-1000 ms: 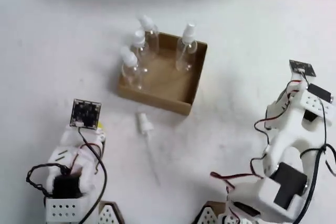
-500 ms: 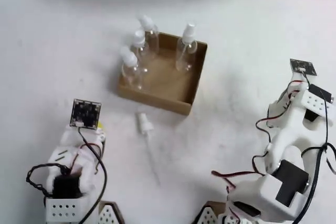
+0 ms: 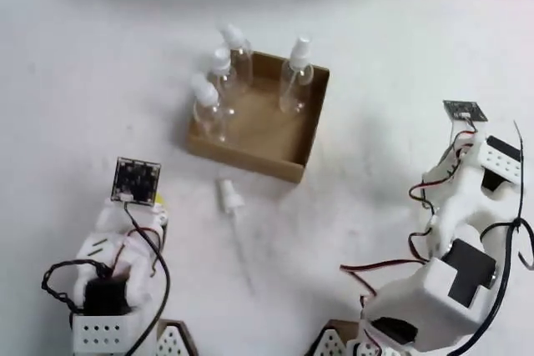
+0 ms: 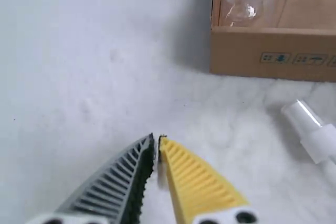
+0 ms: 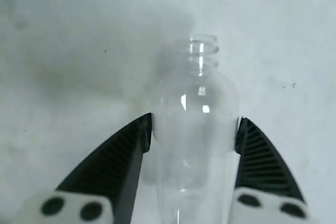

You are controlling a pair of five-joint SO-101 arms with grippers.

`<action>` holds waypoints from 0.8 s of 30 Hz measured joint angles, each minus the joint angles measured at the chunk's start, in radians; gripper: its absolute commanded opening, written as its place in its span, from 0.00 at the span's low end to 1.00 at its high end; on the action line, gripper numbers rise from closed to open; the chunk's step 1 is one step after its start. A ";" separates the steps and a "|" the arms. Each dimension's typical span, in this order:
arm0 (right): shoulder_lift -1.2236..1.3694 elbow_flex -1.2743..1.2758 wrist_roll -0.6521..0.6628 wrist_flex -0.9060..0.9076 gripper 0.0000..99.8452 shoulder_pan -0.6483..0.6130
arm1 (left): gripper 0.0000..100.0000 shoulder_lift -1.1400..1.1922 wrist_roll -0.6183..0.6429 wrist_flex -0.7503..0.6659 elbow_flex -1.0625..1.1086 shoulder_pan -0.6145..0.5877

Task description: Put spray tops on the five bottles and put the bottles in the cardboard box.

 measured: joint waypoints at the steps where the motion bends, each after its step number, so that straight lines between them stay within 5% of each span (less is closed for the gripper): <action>1: 0.000 0.000 0.000 0.000 0.20 0.000 | 0.03 0.000 0.000 0.000 0.000 0.000; 9: 0.011 -0.084 0.005 0.038 0.02 -0.002 | 0.03 0.000 0.000 0.000 0.000 0.000; 24: -0.112 -0.092 0.011 0.264 0.02 -0.009 | 0.03 0.000 0.000 0.000 0.000 0.000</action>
